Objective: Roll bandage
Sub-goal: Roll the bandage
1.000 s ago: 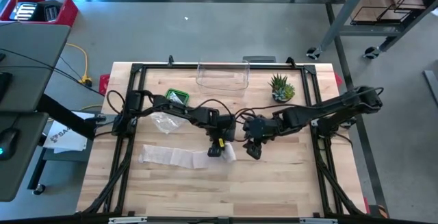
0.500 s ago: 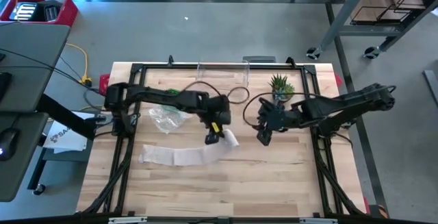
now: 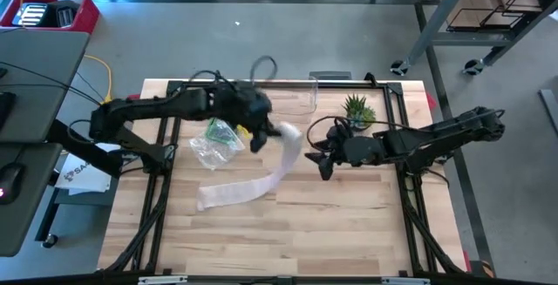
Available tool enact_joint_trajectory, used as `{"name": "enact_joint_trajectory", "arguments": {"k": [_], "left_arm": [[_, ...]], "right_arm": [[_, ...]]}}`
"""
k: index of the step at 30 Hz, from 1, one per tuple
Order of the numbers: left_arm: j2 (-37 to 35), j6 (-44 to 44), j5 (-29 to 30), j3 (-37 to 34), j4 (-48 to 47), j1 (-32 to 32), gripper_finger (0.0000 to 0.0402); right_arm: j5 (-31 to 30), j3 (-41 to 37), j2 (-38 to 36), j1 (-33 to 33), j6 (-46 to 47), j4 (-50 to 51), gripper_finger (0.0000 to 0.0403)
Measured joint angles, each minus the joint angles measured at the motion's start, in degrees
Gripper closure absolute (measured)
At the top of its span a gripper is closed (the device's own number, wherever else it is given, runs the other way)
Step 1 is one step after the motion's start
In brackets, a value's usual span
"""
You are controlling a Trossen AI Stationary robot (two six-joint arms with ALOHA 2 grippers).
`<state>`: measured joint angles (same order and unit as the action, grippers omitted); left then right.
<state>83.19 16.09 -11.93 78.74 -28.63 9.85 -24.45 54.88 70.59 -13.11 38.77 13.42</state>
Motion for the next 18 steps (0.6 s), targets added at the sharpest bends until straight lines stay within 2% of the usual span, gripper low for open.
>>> {"name": "enact_joint_trajectory", "arguments": {"k": [4,10,14,18], "left_arm": [[-2.58,5.15,4.73,0.00,3.39,2.17,0.0401],[-4.08,12.03,3.87,0.00,8.54,3.03,0.0401],[-4.20,14.35,3.50,0.00,11.16,2.31,0.0401],[-3.86,15.35,3.82,0.00,13.98,2.45,0.0401]], "right_arm": [[-1.21,-0.75,-0.09,1.19,-4.39,-10.02,0.0199],[-9.61,0.29,-0.07,4.82,-9.17,-11.70,0.0199],[-7.95,1.30,-0.02,7.05,-9.52,-12.92,0.0199],[-5.26,1.42,-0.04,7.62,-13.95,-17.91,0.0199]]}}
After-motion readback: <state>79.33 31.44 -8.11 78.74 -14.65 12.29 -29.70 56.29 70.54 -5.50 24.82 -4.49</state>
